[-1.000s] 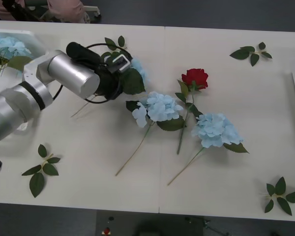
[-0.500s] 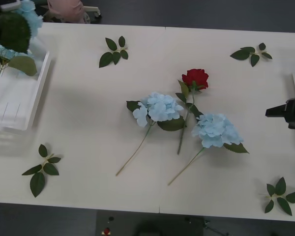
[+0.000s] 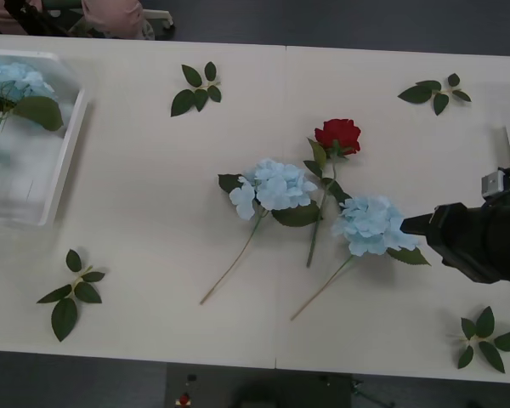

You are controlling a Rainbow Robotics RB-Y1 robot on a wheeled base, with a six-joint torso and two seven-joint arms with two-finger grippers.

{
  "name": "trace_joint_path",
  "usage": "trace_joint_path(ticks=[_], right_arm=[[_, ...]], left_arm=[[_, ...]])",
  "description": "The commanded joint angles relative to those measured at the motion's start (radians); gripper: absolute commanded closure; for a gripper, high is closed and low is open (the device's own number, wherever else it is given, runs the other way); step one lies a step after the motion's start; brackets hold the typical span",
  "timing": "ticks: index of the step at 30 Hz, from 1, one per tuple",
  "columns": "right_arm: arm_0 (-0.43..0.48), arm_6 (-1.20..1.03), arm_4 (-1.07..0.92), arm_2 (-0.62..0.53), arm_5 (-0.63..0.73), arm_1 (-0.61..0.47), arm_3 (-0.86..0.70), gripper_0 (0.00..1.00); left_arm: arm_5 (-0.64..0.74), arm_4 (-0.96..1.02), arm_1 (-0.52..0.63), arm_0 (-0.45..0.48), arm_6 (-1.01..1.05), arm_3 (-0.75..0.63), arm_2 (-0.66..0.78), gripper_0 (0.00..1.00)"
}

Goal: Put the red flowers into the right box and the blue flowers into the left box

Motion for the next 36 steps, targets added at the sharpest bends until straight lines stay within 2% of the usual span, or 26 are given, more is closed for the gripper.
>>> trace_joint_path(ticks=[1, 4, 8, 10, 13, 16, 18, 21, 24, 27, 33, 36], right_arm=[[-0.082, -0.182, 0.192, 0.180, -0.009, 0.049, -0.026, 0.12], [-0.131, -0.302, 0.355, 0.334, -0.047, 0.067, 0.005, 0.12], [-0.192, -0.407, 0.486, 0.476, -0.109, 0.098, 0.066, 0.12], [-0.197, -0.418, 0.514, 0.493, -0.116, 0.124, 0.087, 0.12], [-0.197, -0.407, 0.529, 0.493, -0.116, 0.159, 0.110, 0.12], [-0.198, -0.403, 0.543, 0.492, -0.116, 0.185, 0.123, 0.12], [-0.200, -0.397, 0.556, 0.492, -0.116, 0.213, 0.136, 0.12], [-0.204, -0.389, 0.566, 0.493, -0.116, 0.244, 0.163, 0.12], [-0.204, -0.375, 0.580, 0.493, -0.120, 0.265, 0.192, 0.12], [-0.206, -0.355, 0.586, 0.496, -0.135, 0.291, 0.236, 0.12], [-0.220, -0.326, 0.605, 0.504, -0.138, 0.331, 0.296, 0.12], [-0.230, -0.312, 0.615, 0.519, -0.161, 0.342, 0.344, 0.12]], left_arm=[[-0.003, 0.007, 0.006, -0.028, -0.026, -0.025, 0.044, 0.09], [-0.003, 0.031, 0.016, -0.031, -0.027, -0.048, 0.045, 0.00], [-0.010, 0.188, 0.077, -0.046, -0.059, -0.142, 0.045, 0.00], [-0.010, 0.347, 0.114, -0.054, -0.121, -0.191, 0.068, 0.00], [0.045, 0.709, 0.129, -0.054, -0.260, -0.220, 0.148, 0.00], [0.157, 0.976, 0.051, -0.054, -0.305, -0.222, 0.219, 0.00], [0.213, 1.079, -0.052, -0.053, -0.290, -0.220, 0.237, 0.00], [0.223, 1.183, -0.182, -0.022, -0.230, -0.206, 0.237, 0.00], [0.174, 1.162, -0.325, 0.021, -0.204, -0.208, 0.237, 0.00], [0.091, 1.034, -0.474, 0.041, -0.202, -0.208, 0.213, 0.00], [-0.078, 0.824, -0.629, 0.023, -0.115, -0.200, 0.073, 0.00], [-0.138, 0.720, -0.693, -0.017, -0.033, -0.139, -0.007, 0.00]])
